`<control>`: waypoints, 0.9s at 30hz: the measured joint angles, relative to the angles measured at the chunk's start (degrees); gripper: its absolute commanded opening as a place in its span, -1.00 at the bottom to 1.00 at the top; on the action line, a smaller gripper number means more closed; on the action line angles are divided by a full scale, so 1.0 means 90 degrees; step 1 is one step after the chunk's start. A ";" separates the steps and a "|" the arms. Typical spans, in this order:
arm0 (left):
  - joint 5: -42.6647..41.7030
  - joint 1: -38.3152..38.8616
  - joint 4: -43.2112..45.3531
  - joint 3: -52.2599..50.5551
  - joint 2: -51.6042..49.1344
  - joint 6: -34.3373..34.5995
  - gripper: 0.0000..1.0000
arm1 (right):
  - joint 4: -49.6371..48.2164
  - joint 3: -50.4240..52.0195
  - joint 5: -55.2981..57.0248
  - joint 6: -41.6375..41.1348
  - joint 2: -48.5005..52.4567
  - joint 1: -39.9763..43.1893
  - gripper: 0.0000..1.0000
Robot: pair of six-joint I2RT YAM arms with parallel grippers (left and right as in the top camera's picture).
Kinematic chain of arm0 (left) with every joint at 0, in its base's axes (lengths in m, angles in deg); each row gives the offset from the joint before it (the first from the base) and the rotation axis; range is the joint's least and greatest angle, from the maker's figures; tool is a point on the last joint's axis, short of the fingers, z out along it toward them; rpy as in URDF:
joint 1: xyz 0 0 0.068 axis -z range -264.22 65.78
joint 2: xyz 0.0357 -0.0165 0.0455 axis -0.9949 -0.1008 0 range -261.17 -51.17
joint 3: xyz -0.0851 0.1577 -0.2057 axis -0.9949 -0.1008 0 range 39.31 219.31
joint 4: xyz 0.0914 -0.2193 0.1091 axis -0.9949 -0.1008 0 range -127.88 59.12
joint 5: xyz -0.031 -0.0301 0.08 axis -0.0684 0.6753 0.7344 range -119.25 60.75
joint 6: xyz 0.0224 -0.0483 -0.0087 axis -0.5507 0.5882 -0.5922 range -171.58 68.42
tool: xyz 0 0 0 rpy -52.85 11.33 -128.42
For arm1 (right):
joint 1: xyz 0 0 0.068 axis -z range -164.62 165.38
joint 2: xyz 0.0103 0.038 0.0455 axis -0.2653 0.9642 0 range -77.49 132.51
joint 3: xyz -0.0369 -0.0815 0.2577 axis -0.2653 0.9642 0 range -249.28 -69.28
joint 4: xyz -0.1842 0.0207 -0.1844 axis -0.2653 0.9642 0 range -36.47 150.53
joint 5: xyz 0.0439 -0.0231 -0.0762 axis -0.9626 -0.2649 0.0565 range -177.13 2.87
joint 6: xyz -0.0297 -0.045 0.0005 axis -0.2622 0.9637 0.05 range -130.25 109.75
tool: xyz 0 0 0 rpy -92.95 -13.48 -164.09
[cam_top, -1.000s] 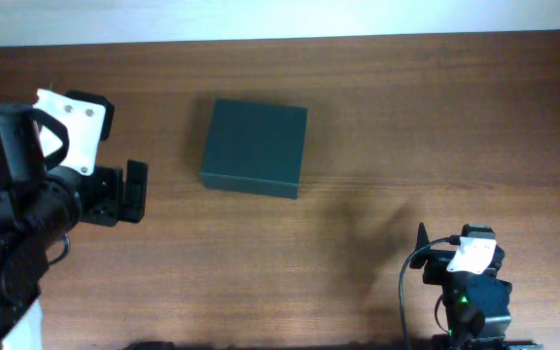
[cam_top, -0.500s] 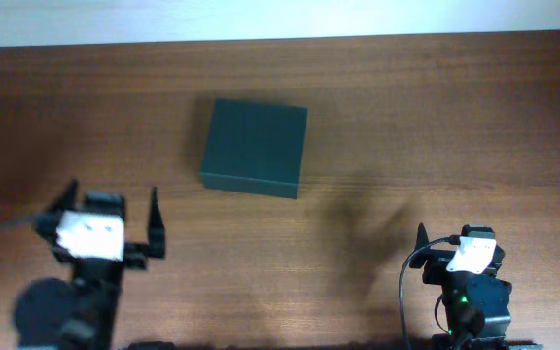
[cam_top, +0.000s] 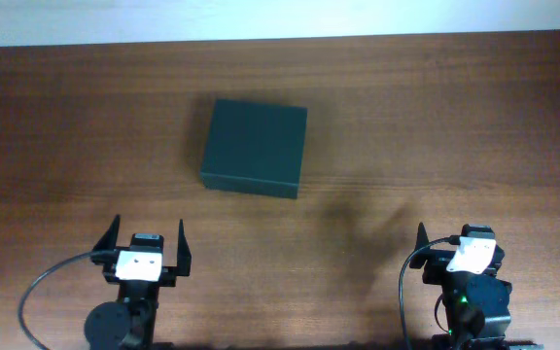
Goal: Pack container
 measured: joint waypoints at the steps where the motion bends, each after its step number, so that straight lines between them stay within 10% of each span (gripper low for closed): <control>1: 0.0000 0.0000 0.0066 -0.0129 0.0044 0.0002 0.99 | -0.0002 0.0000 0.0000 -0.0002 0.0000 0.0000 0.97; 27: 0.0000 0.0134 0.1173 -0.1280 0.0068 0.0002 0.99 | -0.0002 0.0000 0.0000 -0.0002 0.0000 0.0000 0.97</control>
